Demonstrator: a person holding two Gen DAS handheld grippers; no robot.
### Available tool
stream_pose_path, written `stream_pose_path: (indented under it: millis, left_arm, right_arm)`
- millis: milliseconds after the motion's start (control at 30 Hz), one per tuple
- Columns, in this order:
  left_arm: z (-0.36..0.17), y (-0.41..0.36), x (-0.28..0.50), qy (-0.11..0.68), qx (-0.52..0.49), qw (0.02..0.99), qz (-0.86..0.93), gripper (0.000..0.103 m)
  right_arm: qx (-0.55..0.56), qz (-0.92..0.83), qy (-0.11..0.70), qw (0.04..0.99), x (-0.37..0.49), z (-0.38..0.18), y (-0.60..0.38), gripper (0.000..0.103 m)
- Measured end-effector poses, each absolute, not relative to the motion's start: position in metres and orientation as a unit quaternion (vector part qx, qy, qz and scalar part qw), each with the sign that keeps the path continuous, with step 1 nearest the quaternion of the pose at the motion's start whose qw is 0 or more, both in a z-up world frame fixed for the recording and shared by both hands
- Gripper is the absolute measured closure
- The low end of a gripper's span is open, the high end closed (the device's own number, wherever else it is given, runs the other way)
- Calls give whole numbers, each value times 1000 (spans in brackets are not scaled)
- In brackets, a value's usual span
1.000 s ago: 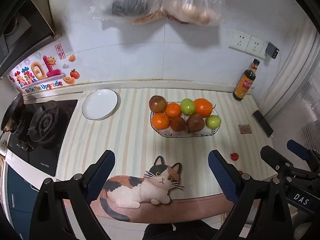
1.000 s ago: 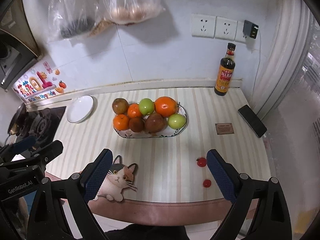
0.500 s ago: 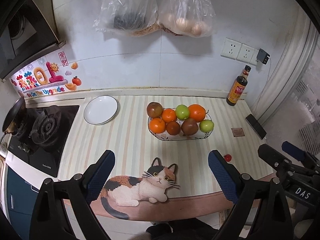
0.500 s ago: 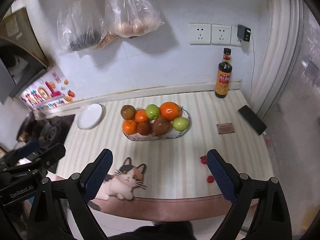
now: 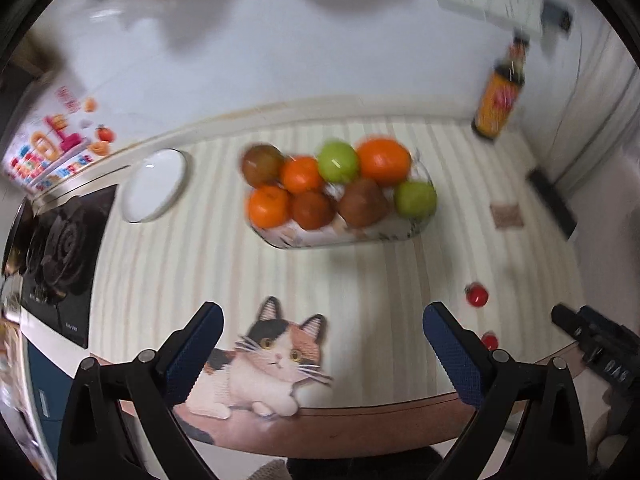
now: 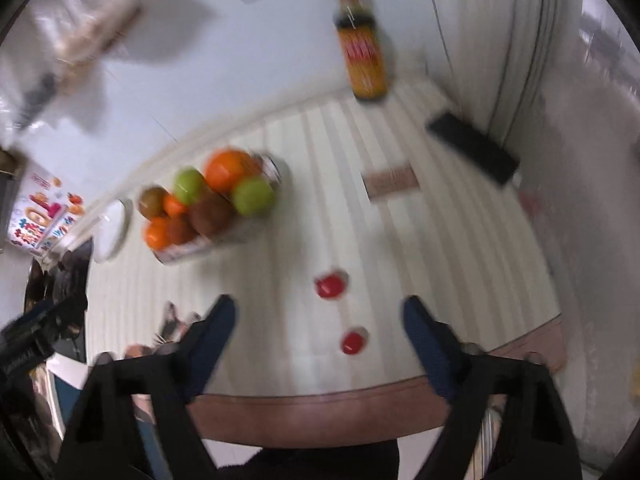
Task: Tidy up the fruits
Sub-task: 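Grasp a cherry tomato with the left tool while the right tool grasps the other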
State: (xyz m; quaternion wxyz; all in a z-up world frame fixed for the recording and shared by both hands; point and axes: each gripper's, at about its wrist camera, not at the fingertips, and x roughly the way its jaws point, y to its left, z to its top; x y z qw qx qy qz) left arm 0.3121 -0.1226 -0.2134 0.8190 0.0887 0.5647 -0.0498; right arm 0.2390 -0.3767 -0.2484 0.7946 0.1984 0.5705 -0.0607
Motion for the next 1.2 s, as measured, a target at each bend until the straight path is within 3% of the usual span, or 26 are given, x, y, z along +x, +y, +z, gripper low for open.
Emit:
stream_pose_path:
  millis: [267,367,500,533,933,1067,1200]
  left_arm:
    - [-299,-190,325,630,159,757,-66,1]
    - [-316,-203,326,646,164,742,-69,1]
    - [-330,-216,327,660,164,729,-78,1]
    - [-333,-220,327,665,161,725,-82,1]
    - [-364,-279,333,695,124,691,-154,2]
    - [-372,-299,333,698,125,684,-173,28]
    - [-377,-314,332,699,126,679,-184,41]
  right_arm:
    - [226,-21,644,731,238,-359,-386,50]
    - [224,-16,650,726,240,-378,-384,61]
    - [214,-4,639,739,238,-383,-375,68]
    - [208,0,636,743,238,-381,-371,75]
    - [233,-46,603,762,225,-355,-427,76]
    - [241,-63,600,760,221,-355,-441,76]
    - [253,-71,597,758,214,-355,-449,76]
